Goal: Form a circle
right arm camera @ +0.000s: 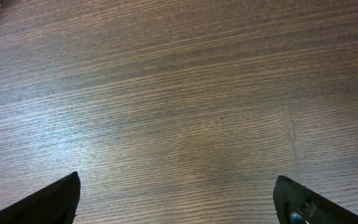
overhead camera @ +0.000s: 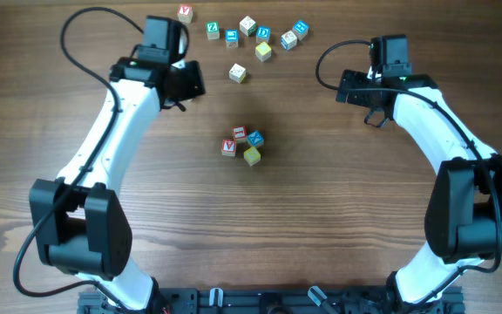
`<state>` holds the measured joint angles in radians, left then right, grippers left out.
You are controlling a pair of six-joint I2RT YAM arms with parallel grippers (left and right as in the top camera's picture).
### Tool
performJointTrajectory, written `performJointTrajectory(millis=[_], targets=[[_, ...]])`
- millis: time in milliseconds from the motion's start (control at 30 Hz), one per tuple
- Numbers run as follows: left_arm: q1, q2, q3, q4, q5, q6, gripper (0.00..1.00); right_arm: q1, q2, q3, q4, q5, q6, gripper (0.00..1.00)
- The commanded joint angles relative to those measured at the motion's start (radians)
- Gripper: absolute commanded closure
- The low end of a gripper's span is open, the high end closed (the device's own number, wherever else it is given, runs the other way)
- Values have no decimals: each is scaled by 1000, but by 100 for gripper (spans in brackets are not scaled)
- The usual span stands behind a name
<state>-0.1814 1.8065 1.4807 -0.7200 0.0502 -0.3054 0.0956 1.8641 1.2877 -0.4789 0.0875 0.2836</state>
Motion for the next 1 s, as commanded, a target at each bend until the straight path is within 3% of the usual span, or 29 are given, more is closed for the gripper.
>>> performJointTrajectory(millis=[0, 200, 267, 300, 433, 667, 967], targets=[[18, 45, 11, 90, -3, -17, 96, 2, -22, 15, -1, 11, 6, 0], [18, 162, 11, 239, -88, -17, 92, 2, -22, 15, -1, 11, 5, 0], [18, 206, 12, 277, -122, -17, 84, 2, -22, 15, -1, 11, 6, 0], [18, 229, 11, 299, -124, -17, 69, 2, -22, 15, -1, 11, 5, 0], [18, 294, 11, 377, -124, -17, 57, 2, -22, 15, -1, 11, 6, 0], [18, 343, 12, 422, -143, -16, 61, 2, -22, 15, -1, 11, 6, 0], [18, 343, 12, 229, -142, -17, 61, 2, -22, 15, -1, 11, 6, 0]])
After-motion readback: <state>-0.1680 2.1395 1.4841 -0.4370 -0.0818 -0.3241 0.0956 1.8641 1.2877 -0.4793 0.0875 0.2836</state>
